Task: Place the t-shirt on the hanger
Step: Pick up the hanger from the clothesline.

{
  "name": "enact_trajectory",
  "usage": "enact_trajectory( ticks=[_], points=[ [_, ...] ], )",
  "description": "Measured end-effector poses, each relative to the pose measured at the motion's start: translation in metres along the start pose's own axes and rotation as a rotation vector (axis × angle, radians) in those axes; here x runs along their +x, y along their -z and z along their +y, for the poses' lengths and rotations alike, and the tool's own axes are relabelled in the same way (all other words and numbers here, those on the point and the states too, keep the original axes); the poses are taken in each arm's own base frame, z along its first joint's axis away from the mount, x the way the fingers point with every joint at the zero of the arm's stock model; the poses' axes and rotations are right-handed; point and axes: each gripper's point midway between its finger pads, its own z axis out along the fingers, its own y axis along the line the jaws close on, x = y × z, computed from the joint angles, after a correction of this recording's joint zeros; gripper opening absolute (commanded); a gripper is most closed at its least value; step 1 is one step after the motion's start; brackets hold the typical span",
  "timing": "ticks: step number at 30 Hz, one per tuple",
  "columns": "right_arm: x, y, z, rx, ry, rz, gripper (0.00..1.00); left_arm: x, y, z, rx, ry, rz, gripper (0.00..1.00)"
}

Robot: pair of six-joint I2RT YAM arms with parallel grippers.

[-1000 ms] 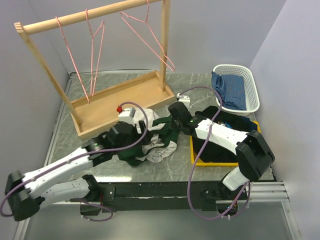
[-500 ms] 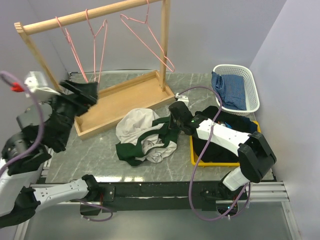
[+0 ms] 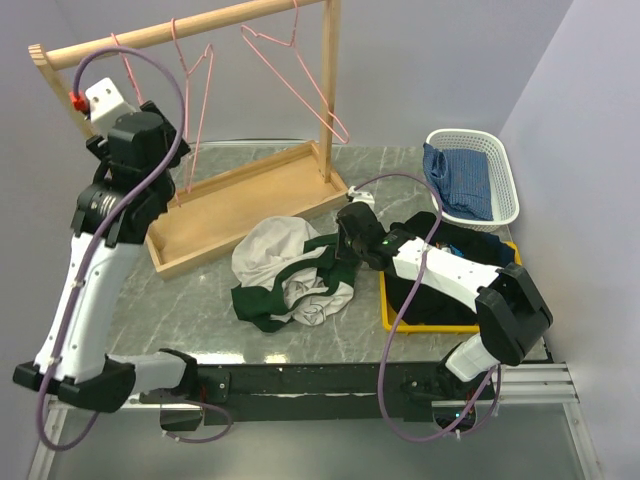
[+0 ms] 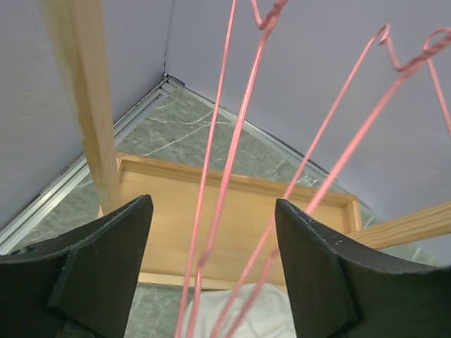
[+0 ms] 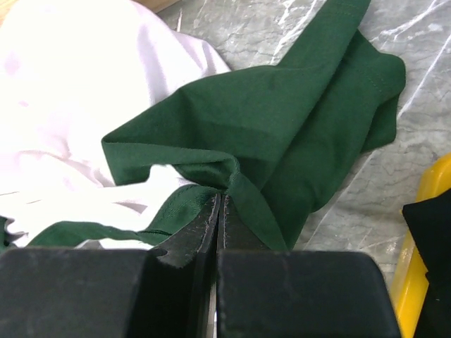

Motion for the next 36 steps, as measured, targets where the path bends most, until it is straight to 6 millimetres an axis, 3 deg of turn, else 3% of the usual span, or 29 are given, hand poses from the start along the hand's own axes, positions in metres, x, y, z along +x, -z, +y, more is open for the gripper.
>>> enact_trajectory(
  ticks=[3,8,15,17,21,22,27,36],
  points=[
    [0.001,0.0,0.001,-0.007,0.0,0.005,0.0,0.005,-0.02,-0.001,-0.007,-0.031,0.029,0.69],
    [0.001,0.0,0.002,-0.01,0.0,0.007,0.0,-0.004,-0.037,-0.007,0.005,-0.048,0.028,0.61],
    [-0.001,0.003,0.003,-0.018,0.002,0.001,0.0,0.017,-0.054,-0.017,0.02,-0.12,0.081,0.48],
    [-0.003,0.005,0.004,-0.024,0.002,-0.004,0.0,0.024,-0.06,-0.018,0.016,-0.141,0.097,0.38],
    [-0.005,0.007,0.005,-0.032,0.003,-0.009,0.0,0.033,-0.067,-0.02,0.009,-0.168,0.116,0.06],
    [-0.005,0.008,0.006,-0.034,0.003,-0.009,0.0,0.034,-0.068,-0.02,0.011,-0.176,0.12,0.03],
    [-0.006,0.009,0.006,-0.038,0.007,-0.01,0.0,0.037,-0.061,-0.033,0.055,-0.208,0.127,0.01],
    [-0.01,0.015,0.007,-0.045,0.009,-0.025,0.0,0.042,-0.049,-0.102,0.255,-0.257,0.148,0.01]
  ],
)
